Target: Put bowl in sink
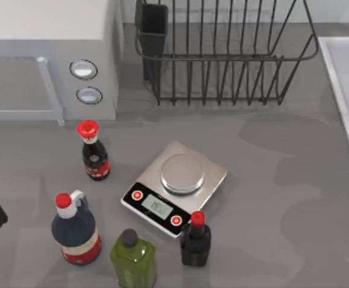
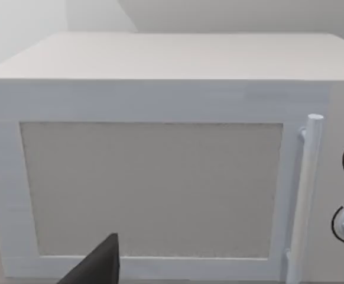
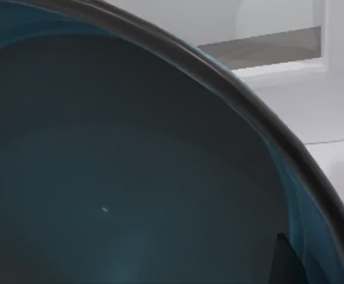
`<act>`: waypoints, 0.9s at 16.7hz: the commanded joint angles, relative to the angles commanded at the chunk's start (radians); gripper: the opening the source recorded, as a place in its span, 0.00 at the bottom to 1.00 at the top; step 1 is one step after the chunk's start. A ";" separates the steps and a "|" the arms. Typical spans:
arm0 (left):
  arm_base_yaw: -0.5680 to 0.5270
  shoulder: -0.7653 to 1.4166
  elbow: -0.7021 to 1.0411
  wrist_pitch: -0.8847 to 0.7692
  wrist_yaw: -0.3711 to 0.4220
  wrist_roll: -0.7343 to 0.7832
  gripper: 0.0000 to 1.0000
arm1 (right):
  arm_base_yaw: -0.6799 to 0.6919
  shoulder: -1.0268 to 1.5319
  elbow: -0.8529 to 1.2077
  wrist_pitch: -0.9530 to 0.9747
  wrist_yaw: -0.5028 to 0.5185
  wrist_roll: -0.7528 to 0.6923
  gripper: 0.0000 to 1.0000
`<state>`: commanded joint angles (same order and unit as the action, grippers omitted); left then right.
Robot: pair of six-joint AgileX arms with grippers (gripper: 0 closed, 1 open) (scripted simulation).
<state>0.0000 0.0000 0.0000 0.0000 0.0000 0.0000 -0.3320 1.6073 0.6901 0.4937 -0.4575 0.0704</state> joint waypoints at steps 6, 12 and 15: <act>0.000 0.000 0.000 0.000 0.000 0.000 1.00 | -0.161 -0.092 -0.089 0.335 -0.040 -0.045 0.00; 0.000 0.000 0.000 0.000 0.000 0.000 1.00 | -0.194 -0.114 -0.094 0.412 -0.044 -0.052 0.00; 0.000 0.000 0.000 0.000 0.000 0.000 1.00 | -0.190 -0.108 -0.092 0.412 -0.044 -0.051 0.00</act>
<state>0.0000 0.0000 0.0000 0.0000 0.0000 0.0000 -0.5220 1.4993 0.5986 0.9062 -0.5010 0.0195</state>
